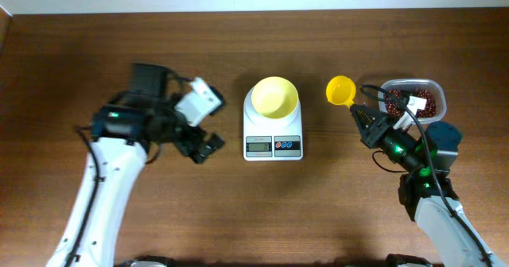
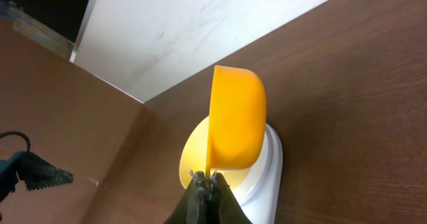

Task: Scoop item into bowl and weigh 50g on scale
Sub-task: 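Lift the left gripper away from the scale to the left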

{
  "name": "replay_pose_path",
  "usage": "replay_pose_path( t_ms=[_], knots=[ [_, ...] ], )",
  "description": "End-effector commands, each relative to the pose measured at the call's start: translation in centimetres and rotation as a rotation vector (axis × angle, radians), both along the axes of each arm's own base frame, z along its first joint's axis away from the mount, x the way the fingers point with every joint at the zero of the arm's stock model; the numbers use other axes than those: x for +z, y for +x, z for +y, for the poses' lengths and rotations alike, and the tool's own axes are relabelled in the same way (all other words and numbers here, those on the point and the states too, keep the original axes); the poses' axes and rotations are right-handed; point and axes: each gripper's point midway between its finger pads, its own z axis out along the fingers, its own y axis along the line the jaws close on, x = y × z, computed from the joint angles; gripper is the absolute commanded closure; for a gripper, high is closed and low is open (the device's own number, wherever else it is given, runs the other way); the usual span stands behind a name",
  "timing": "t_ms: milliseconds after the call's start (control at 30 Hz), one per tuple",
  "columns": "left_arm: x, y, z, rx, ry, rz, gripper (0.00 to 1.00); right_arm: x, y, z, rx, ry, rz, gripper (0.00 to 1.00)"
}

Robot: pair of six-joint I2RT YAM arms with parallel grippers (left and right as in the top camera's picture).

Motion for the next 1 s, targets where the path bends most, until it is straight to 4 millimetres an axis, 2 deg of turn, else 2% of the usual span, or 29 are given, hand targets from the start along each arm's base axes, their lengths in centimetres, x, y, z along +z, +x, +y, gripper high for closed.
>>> replay_pose_path(
  t_ms=[0,133,267,400,967],
  knots=[
    [2.1,-0.9,-0.3,-0.08,-0.098,-0.031,0.01,0.3,0.0,0.0,0.011,-0.009,-0.018,0.96],
    [3.0,-3.3,-0.4,-0.215,-0.06,-0.016,0.01,0.3,0.0,0.0,0.011,-0.009,-0.018,0.96],
    [3.1,-2.5,1.3,-0.194,0.055,-0.049,0.02,0.3,0.0,0.0,0.011,-0.009,-0.017,0.96],
    [3.0,-2.2,1.7,-0.241,0.1,-0.085,0.01,0.3,0.0,0.0,0.014,-0.008,-0.017,0.96],
    [3.2,-2.3,1.1,-0.251,0.066,-0.087,0.01,0.3,0.0,0.0,0.014,-0.008,-0.017,0.96]
  ],
)
